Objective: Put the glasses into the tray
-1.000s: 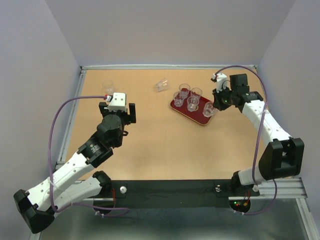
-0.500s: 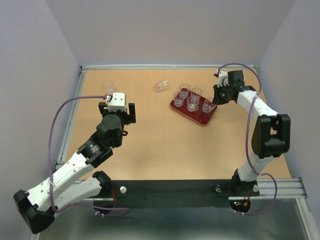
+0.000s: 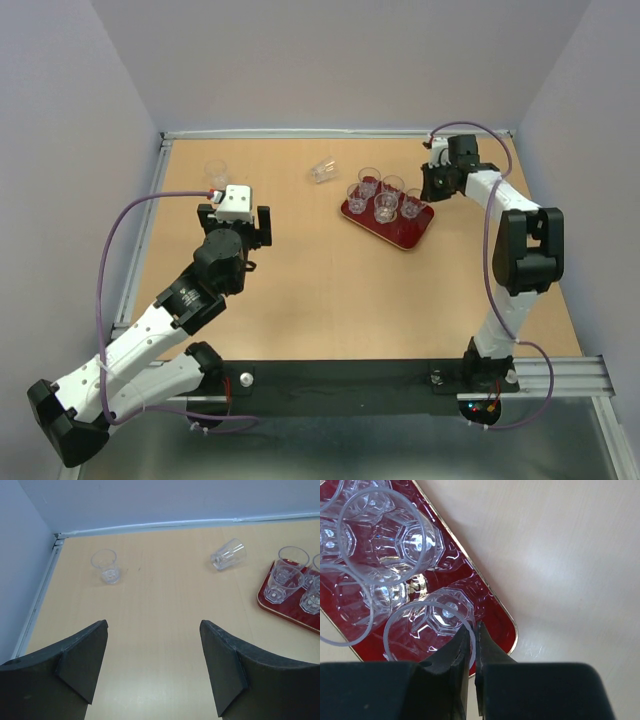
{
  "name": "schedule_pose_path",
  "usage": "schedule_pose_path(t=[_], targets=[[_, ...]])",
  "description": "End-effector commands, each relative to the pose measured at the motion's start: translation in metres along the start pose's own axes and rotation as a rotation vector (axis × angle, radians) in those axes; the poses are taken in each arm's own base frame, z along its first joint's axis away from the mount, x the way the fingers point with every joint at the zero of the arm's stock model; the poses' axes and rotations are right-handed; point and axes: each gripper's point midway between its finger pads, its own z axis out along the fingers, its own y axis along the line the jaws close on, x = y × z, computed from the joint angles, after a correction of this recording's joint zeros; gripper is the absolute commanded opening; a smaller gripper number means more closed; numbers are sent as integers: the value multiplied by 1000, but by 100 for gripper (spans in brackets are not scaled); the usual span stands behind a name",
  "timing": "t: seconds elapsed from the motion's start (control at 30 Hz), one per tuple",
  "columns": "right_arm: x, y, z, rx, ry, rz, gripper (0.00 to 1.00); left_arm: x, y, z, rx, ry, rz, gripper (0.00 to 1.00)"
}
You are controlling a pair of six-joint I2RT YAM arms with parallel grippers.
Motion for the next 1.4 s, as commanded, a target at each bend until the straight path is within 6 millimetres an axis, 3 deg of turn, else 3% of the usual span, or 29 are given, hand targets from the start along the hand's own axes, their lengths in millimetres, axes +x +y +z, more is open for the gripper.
schedule_pose_path(t=[0.0,0.07,0.2,0.3,0.43,0.47,0.53,0.6,0.67,0.7,0.73,0.77,0.83,0.9,0.93,1.07,1.13,1.2,1.23,1.3,1.37], targets=[[-39,-8,-2,26,-101,-19,11,-4,1,1,-8,-25,-12,85],[-42,-9,0,30,-104,-20,16,-4,2,1,-10,-26,-15,85],[-48,-10,-1,33,-114,-26,39,-4,3,1,-13,-27,-14,85],[-54,-10,-6,38,-132,-37,47,-4,3,1,-13,-27,-16,85],[-68,-11,-27,71,-176,-64,53,-5,3,1,-13,-28,-26,86],[-76,-10,-41,83,-204,-71,54,-5,3,1,-9,-29,-34,86],[-74,-7,-52,88,-217,-91,57,-7,5,1,-6,-37,-55,87],[-78,6,-75,56,-258,-132,60,-11,7,5,6,-45,-92,86],[-58,18,-78,2,-241,-153,60,-13,5,10,40,-46,-113,86],[-60,32,-94,-44,-275,-177,60,-16,7,13,47,-49,-127,86],[-52,37,-96,-67,-269,-189,60,-17,19,19,16,-56,-153,86],[-38,42,-95,-89,-253,-190,60,-18,14,22,54,-53,-167,86],[-34,50,-111,-104,-282,-207,60,-21,19,29,53,-56,-195,86],[-20,56,-113,-127,-275,-211,60,-21,26,40,47,-44,-242,86],[-23,60,-124,-128,-308,-231,61,-22,28,43,49,-42,-260,86],[-16,66,-136,-160,-343,-224,62,-16,37,66,47,6,-364,86],[-7,70,-135,-197,-343,-212,62,-2,49,86,4,59,-438,86],[-3,75,-135,-218,-346,-208,62,12,47,107,22,133,-495,86],[1,78,-134,-239,-341,-208,62,19,61,115,-24,156,-550,86],[3,81,-134,-256,-341,-211,62,34,59,135,5,231,-608,84],[2,81,-136,-256,-349,-215,62,44,76,149,-43,263,-698,83]])
